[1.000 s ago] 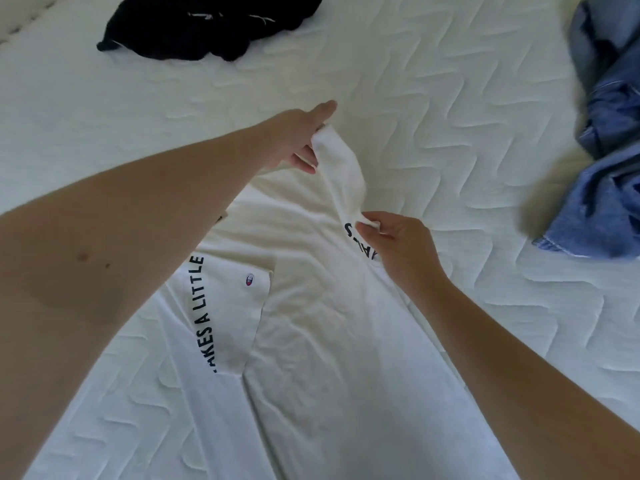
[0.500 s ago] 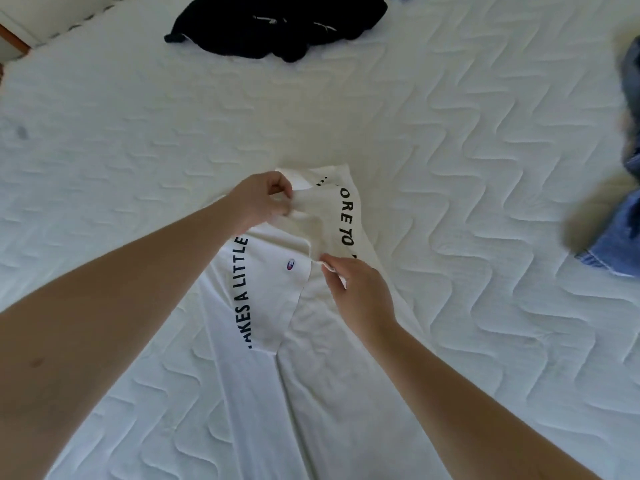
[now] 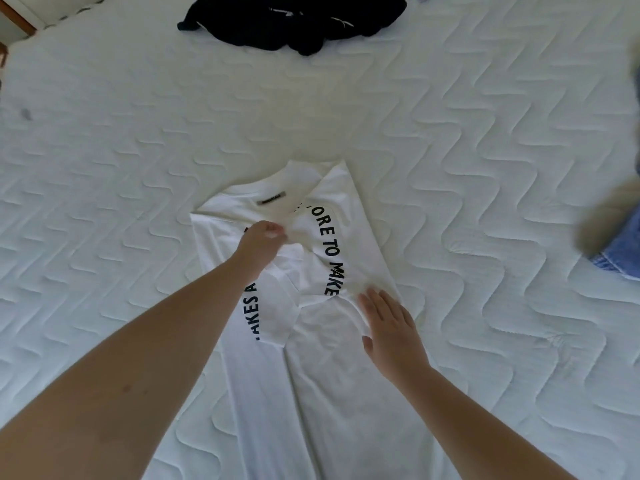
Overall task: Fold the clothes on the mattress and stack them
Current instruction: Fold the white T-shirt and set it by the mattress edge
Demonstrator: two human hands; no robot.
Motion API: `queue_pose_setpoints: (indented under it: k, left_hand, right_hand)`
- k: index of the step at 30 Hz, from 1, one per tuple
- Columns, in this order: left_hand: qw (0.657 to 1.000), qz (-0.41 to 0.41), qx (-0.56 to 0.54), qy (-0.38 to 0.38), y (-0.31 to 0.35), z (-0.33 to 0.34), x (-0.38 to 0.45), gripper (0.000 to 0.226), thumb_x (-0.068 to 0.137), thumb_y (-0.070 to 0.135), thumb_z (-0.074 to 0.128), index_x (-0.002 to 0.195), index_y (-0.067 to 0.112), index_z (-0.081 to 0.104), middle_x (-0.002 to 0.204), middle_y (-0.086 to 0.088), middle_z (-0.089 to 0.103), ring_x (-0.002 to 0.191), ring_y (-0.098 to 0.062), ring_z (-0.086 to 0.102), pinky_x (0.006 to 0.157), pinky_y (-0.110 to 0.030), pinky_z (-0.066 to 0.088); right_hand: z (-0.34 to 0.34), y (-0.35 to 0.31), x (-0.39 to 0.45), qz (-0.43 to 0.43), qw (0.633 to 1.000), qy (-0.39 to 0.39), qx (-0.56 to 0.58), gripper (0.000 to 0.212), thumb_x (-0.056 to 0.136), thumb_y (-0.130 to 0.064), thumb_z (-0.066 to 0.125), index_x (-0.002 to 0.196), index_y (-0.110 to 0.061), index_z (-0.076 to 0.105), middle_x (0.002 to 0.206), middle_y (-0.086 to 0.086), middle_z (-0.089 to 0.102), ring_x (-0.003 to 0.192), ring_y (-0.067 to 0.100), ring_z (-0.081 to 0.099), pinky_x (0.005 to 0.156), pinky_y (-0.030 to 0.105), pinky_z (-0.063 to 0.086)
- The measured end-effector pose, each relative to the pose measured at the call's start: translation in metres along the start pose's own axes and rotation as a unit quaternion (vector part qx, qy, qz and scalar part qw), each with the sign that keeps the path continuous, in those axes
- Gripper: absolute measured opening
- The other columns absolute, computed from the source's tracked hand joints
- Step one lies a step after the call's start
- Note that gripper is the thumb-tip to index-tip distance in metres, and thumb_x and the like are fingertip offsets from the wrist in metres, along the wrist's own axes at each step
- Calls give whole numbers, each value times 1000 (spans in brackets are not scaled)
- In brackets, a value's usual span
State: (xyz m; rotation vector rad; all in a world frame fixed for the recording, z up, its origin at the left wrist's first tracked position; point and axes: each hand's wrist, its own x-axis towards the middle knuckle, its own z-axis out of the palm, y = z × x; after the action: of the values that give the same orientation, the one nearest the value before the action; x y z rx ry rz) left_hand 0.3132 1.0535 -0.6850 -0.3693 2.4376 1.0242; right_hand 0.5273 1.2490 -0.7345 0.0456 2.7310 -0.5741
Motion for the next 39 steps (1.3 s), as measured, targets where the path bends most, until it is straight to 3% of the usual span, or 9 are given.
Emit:
queue_pose_setpoints:
  k: [5,9,13,16,21,27,33,36,39]
  left_hand:
    - [978,-130,-162,37,-11,18,-9,71,73,34,85,127,25,40,103,1,54,84,-17,59,75,-32,51]
    - [971,-163,-173,-22,-22,20,-11,47,77,27,82,115,13,59,94,1,62,82,-13,62,83,-31,54]
    - [973,-126,-195,-6,-20,14,-14,19,90,19,61,107,28,58,109,0,64,97,-17,63,91,-39,52]
    - [968,-118,-220,-17,-20,6,-14,28,93,11,49,106,34,57,110,0,66,105,-23,64,85,-43,57]
    - [971,-105,-216,14,-28,-1,-13,51,88,-1,50,130,27,53,119,-2,61,78,-16,59,50,-19,48]
    - [958,-204,-201,19,-46,17,-22,34,92,27,56,124,15,54,106,-7,67,82,-19,64,68,-31,58]
    - [957,-190,-215,-34,-53,38,-37,65,81,54,71,128,12,55,113,-6,67,102,-24,66,95,-39,53]
    - [969,-212,-124,-41,-47,52,-49,70,74,64,71,113,8,55,104,-8,65,94,-27,65,92,-39,52]
    - [967,-211,-138,-32,-42,66,-56,50,79,44,77,107,9,55,90,-5,61,69,-20,62,73,-32,57]
  right_hand:
    - [8,-5,-15,6,995,97,-23,72,70,-10,80,138,-10,55,143,9,52,132,31,50,108,45,42]
    - [9,-7,-26,13,991,109,-76,69,71,-10,78,136,-10,57,139,7,55,129,30,52,107,48,41]
    - [5,-10,-36,59,988,67,-125,65,71,-11,77,133,-12,58,115,7,62,101,28,60,84,41,49]
    - [2,-7,-39,74,989,51,-117,59,76,-8,71,133,-12,56,108,9,60,90,26,59,75,37,49]
    - [3,-9,-41,71,988,67,-120,56,70,-6,74,124,-11,62,100,10,61,82,27,59,68,37,49]
    - [6,-11,-44,80,987,64,-121,54,72,-7,70,126,-10,60,100,11,60,82,27,58,66,37,48]
    - [4,-9,-46,130,982,28,-134,61,79,-8,64,138,-11,48,99,9,56,83,25,56,68,35,47]
    - [8,-11,-50,128,981,28,-141,65,74,-6,69,136,-10,52,95,10,57,78,25,55,64,35,46]
    - [11,-13,-52,111,984,38,-137,66,70,-3,73,133,-10,56,93,11,58,77,26,56,63,36,47]
